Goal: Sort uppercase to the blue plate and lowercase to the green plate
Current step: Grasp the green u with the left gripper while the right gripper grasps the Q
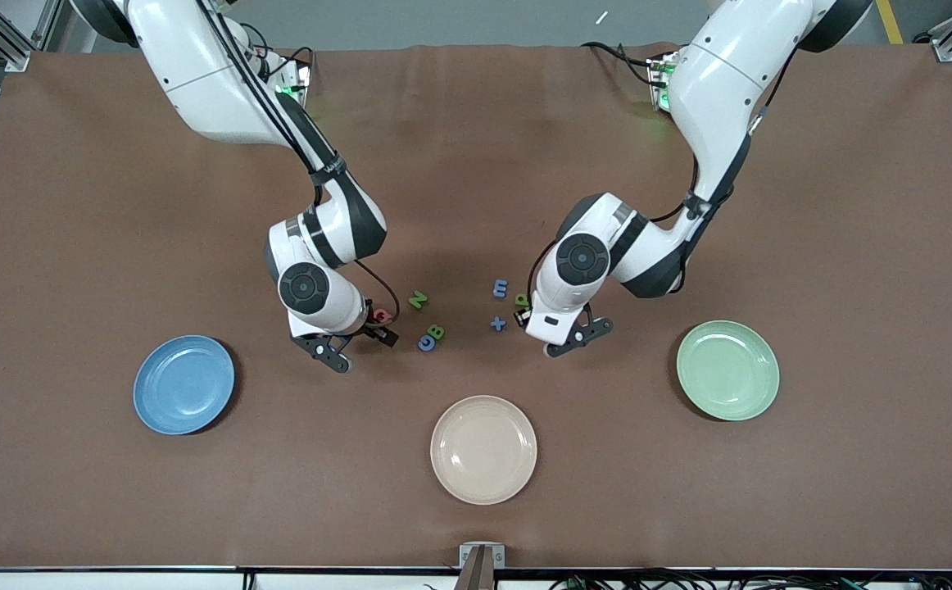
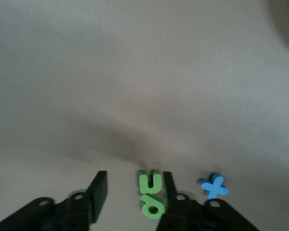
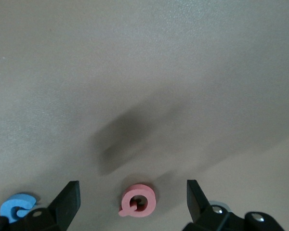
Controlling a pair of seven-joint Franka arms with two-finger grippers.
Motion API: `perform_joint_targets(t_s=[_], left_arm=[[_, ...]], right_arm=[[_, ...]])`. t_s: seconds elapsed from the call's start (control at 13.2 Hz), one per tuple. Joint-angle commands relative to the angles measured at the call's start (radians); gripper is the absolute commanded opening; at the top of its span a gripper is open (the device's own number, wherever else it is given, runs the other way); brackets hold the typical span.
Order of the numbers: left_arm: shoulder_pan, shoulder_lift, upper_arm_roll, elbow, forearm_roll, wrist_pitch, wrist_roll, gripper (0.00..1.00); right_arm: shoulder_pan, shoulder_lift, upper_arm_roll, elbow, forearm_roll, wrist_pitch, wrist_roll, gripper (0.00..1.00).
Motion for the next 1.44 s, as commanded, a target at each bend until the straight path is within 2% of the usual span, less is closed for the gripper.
perform_joint_targets(t_s=[0.0,0.3,0.53,1.06,1.21,1.36], left_arm=[[-0.013,0.016,0.003,0.006,0.021,0.006,-0.024,0.43],[-0.023,0.041,0.003,0.011,0.024,0.058,-0.032,0.43],[-0.026,0.058,0.003,0.013,0.027,0.068,-0.044,0.43],[-0.038,0.084,0.004,0.013,0.025,0.107,-0.046,0.4],[-0.038,0.085,0.006,0.013,0.027,0.114,-0.046,0.31],[-0.038,0.081,0.006,0.013,0.025,0.114,-0.046,0.11]], right_arm=[[0.012,0.003,-0.003,-0.007,0.024,0.026,0.018,0.91],[0.019,0.003,-0.003,-0.069,0.024,0.118,0.017,0.74],[0.019,0.001,-0.001,-0.069,0.024,0.107,0.017,0.61],[0.032,-0.025,0.014,-0.093,0.024,0.039,0.02,0.61],[0.031,-0.029,0.02,-0.101,0.063,0.04,0.018,0.61],[0.032,-0.037,0.02,-0.102,0.071,0.036,0.018,0.6]])
